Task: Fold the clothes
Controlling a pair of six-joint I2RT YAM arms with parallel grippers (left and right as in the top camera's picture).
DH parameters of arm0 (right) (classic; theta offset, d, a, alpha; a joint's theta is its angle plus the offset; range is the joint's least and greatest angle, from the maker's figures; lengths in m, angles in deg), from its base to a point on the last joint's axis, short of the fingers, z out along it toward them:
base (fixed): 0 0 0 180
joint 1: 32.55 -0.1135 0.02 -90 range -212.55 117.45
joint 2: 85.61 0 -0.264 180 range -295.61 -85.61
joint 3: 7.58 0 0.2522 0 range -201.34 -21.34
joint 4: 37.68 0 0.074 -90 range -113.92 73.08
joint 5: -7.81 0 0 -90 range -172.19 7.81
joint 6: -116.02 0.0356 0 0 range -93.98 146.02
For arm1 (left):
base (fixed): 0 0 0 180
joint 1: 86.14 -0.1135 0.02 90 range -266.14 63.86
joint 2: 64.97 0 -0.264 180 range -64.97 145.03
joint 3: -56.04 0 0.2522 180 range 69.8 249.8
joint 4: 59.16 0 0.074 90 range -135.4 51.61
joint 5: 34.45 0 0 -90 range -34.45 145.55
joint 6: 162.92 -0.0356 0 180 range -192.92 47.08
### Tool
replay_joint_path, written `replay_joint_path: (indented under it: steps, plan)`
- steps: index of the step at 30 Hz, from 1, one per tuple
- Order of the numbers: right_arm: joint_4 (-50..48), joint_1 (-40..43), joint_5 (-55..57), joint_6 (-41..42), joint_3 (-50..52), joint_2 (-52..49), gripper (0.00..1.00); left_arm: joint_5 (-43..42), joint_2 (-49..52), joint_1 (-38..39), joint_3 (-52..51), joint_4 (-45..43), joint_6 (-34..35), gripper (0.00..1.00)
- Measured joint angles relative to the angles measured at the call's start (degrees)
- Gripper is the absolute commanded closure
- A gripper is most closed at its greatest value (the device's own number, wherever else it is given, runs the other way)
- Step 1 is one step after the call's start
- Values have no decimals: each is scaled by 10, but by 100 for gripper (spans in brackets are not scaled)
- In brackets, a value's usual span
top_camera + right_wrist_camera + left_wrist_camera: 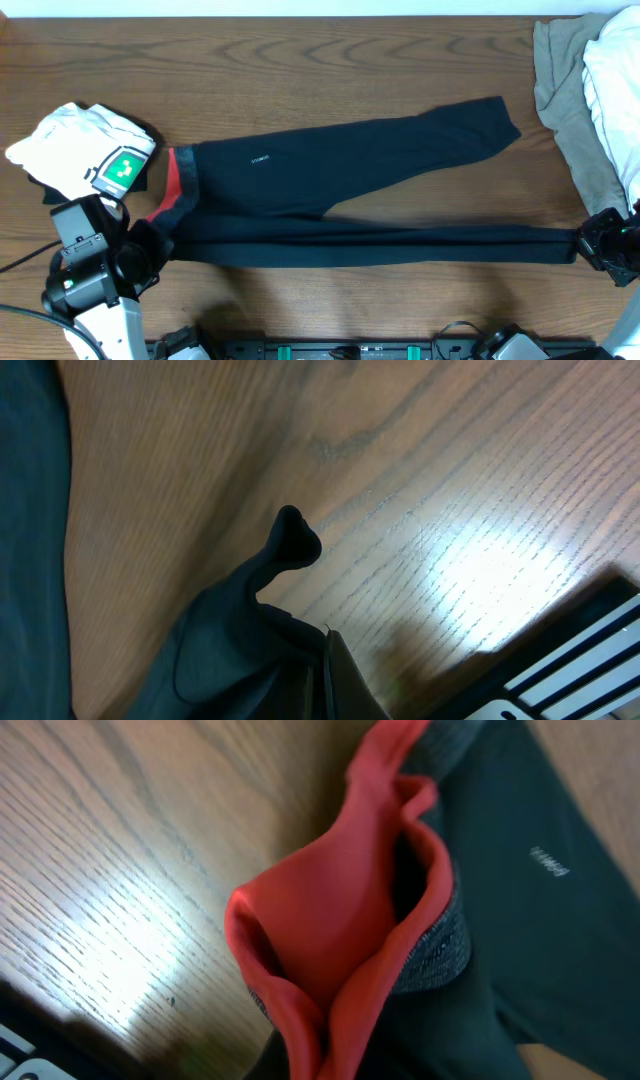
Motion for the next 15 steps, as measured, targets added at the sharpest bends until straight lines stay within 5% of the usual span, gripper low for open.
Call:
replay_joint_path:
  steps: [15]
  plan:
    - [-21, -76, -20, -2, -50, -12, 99, -39, 102, 0, 31, -107, 3, 94]
